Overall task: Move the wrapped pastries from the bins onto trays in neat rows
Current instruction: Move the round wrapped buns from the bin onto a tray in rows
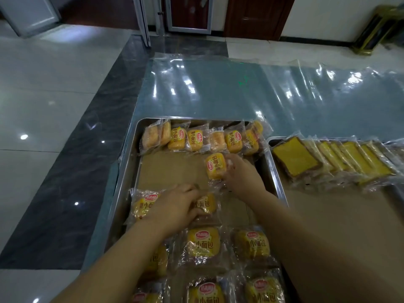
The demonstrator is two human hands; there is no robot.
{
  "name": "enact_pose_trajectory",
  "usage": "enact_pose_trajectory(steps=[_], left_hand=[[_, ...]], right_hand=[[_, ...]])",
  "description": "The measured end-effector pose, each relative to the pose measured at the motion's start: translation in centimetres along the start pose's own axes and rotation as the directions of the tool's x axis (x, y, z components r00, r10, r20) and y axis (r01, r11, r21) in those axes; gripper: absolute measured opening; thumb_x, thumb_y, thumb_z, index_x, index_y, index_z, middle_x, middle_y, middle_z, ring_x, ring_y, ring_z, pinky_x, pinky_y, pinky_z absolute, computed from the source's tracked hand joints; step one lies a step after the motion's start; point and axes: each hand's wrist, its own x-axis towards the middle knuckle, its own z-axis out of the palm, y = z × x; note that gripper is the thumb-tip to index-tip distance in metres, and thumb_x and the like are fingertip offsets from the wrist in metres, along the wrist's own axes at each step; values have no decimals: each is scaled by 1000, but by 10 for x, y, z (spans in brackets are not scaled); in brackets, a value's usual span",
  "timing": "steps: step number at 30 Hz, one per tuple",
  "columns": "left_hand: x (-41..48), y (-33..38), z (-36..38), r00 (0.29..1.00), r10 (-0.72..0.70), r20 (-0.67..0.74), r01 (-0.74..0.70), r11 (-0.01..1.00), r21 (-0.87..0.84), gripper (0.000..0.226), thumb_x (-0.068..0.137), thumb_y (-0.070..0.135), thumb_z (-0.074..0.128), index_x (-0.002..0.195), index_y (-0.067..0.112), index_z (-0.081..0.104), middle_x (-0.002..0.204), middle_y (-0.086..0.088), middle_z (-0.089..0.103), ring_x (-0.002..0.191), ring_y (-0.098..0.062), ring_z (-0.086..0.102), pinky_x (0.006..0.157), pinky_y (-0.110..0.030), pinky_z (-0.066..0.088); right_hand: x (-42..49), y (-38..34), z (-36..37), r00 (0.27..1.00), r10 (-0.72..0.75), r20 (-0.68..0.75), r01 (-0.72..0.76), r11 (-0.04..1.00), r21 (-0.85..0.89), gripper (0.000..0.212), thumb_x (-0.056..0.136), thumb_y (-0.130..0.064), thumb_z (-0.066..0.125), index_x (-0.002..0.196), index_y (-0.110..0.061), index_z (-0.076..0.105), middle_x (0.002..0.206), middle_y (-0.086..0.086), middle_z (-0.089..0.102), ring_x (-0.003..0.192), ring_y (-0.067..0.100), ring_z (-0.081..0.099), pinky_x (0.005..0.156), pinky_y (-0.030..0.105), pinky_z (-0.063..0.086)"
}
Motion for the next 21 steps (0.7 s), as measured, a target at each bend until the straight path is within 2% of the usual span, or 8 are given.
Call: enact_pose_trajectory(steps=[3,6,10,15,17,19,21], left_hand=[[5,0,4,997,-29,73,24,997,68,46,86,43,58,130,33,48,131,8,46,116,-16,40,93,-32,38],[6,1,2,996,-54,77,48,996,76,44,83,46,59,125,34,51,125,10,48,113,-16,43,89,-32,43],[18,9,-3,997,-69,-19,69,997,23,38,84,49,55,118,32,53,118,9,50,109,-16,46,84,-32,45],[56,36,9,981,-165,-104,153,981,-116,36,87,43,55,118,24,54,114,3,55,103,-19,52,81,-32,46],[74,45,17,962,-261,-82,247,958,-149,39,86,48,53,116,23,54,110,0,57,99,-20,54,82,-35,48],[89,51,23,938,-348,15,344,921,-180,41,85,54,49,111,23,56,102,-1,61,93,-21,57,81,-39,51],[98,55,26,914,-397,87,406,886,-225,38,84,54,50,103,23,60,89,0,64,84,-20,60,77,-40,53]], right_hand=[[6,3,2,999,-46,18,46,999,-12,43,89,-8,53,128,-27,53,119,6,57,101,21,57,86,40,52],[5,5,-2,990,-114,-79,119,991,56,41,87,-7,58,125,-20,57,119,4,55,101,21,56,89,39,50],[-10,14,-19,932,-172,-319,225,965,137,36,87,-10,62,122,-16,58,113,1,57,94,12,55,80,24,47],[-29,40,-38,882,-176,-437,246,963,110,36,84,-14,67,119,-15,59,100,-9,52,85,6,52,72,14,41],[-34,51,-39,884,-147,-443,223,967,124,35,83,-15,68,117,-18,60,100,-11,53,85,6,54,72,17,44],[-39,62,-37,892,-111,-437,188,973,137,34,82,-17,69,114,-21,60,97,-12,54,84,8,56,70,25,48],[-44,71,-34,896,-86,-435,157,979,132,34,80,-17,71,113,-22,61,93,-13,54,81,10,57,68,27,48]])
